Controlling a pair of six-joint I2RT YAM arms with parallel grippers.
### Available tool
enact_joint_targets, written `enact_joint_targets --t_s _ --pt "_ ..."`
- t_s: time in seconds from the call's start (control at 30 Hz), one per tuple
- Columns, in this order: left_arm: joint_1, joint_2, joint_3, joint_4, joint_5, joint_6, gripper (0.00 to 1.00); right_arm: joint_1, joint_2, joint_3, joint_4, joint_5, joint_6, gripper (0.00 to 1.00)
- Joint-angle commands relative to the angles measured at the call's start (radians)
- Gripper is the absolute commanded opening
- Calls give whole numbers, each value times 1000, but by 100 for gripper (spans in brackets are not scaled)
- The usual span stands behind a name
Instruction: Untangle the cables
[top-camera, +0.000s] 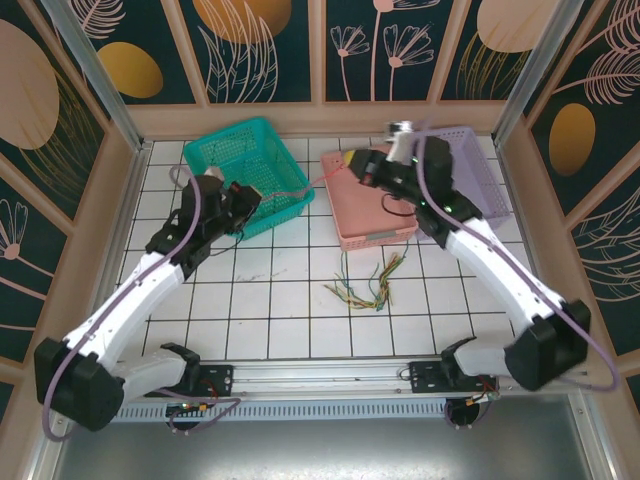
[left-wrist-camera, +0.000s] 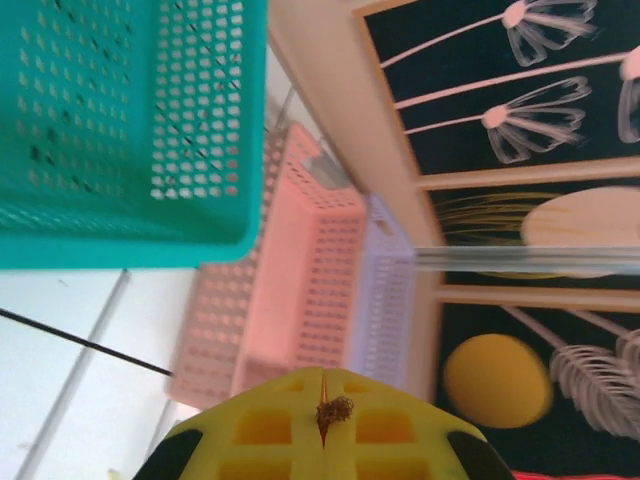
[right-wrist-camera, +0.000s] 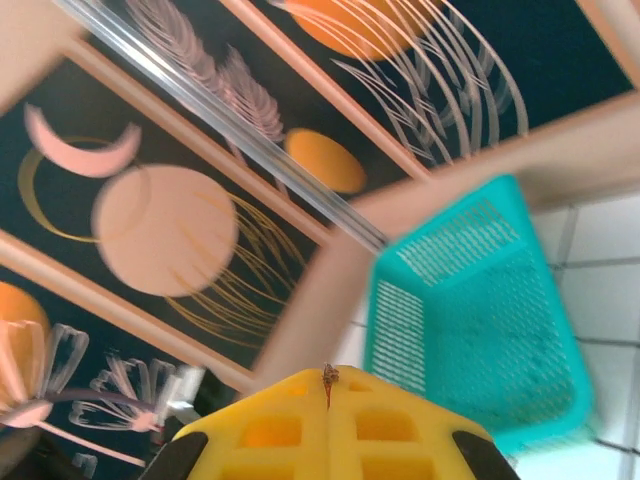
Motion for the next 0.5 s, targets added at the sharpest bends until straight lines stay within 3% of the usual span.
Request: enact_joint_targets --t_s 0.0,0.1,0.2,0.33,0.43,0.47 --pt "16 -49 -115 43 -83 -344 0 -15 -31 -62 342 88 111 0" --pt "17 -110 -207 134 -132 -521 0 -17 -45 -114 410 108 157 0" --pt "17 -121 -213 150 -175 -568 0 -13 -24 -111 391 65 170 0" --pt "27 -95 -192 197 -217 -553 0 20 10 -92 305 20 167 0" --pt "68 -38 -104 214 -211 -430 0 47 22 -72 186 9 160 0" --pt "81 -15 -61 208 -202 -372 0 47 22 -68 153 5 161 11"
